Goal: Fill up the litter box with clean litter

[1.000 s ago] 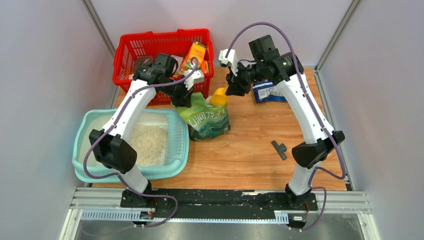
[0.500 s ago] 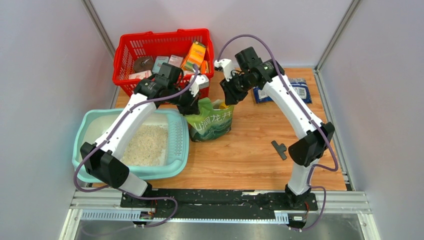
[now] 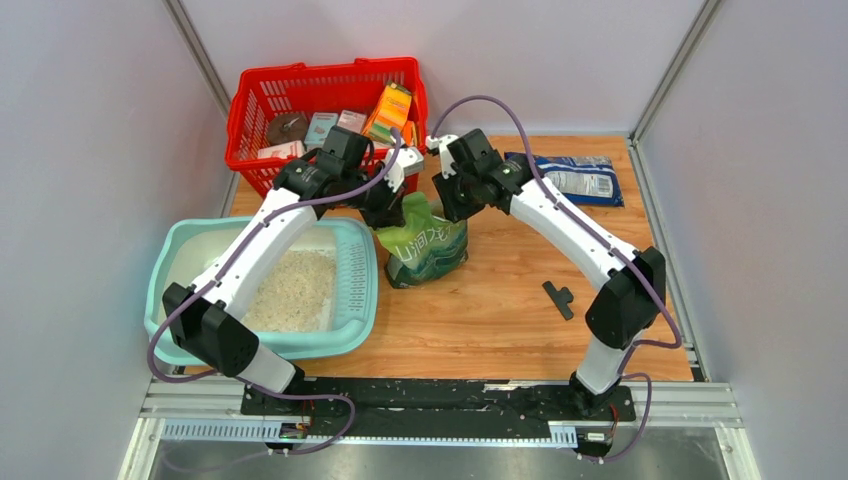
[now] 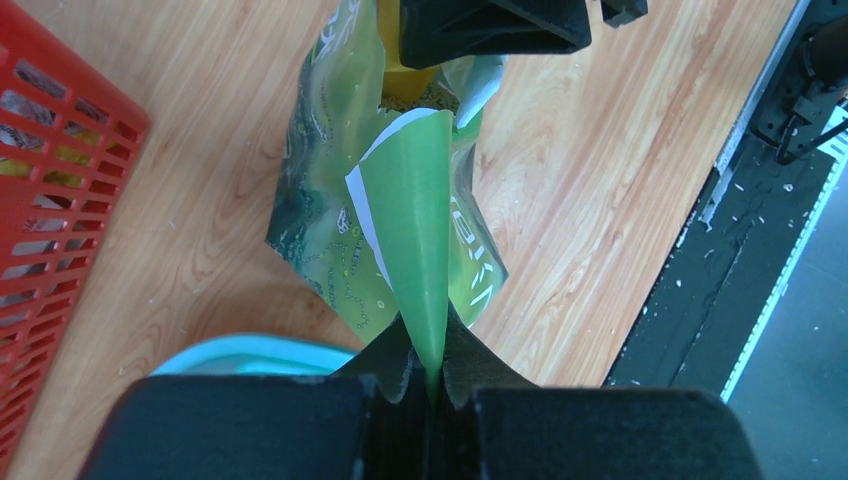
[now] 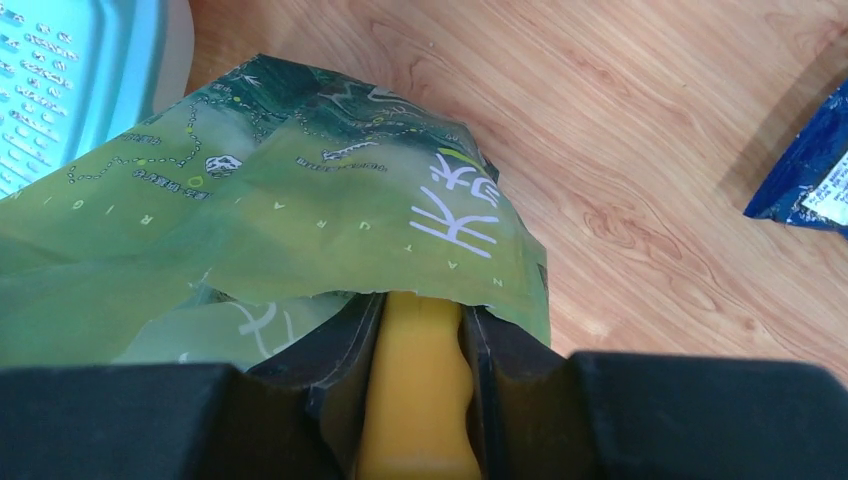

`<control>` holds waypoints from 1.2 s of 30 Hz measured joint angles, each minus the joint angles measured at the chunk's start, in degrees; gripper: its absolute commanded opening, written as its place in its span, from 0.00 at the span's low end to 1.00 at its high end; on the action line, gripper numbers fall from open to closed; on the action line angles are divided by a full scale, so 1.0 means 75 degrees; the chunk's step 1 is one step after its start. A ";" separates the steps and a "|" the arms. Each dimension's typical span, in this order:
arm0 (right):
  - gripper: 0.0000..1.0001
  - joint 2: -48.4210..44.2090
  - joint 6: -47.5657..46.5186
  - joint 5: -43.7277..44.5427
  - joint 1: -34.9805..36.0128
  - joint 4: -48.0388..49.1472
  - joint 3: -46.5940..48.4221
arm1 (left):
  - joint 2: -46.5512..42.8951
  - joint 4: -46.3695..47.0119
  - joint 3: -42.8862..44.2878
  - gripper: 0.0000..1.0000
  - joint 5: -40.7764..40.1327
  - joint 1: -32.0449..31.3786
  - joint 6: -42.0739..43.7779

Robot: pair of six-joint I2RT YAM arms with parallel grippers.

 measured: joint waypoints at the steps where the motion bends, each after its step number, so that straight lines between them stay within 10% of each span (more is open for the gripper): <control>1: 0.00 0.0000 0.0009 -0.0009 0.0003 0.0184 -0.0166 | 0.0003 0.0026 0.0000 0.00 -0.0009 -0.0003 0.0003; 15: 0.00 0.0373 -0.0318 -0.2629 -0.0764 0.1017 -0.0513 | 0.0294 0.0396 0.0146 0.00 -0.0064 -0.0006 0.0085; 36: 0.00 0.0723 0.2938 -0.8125 -0.3281 0.1827 -0.0769 | 0.1320 -0.0303 0.1818 0.00 -0.0361 0.0073 0.1533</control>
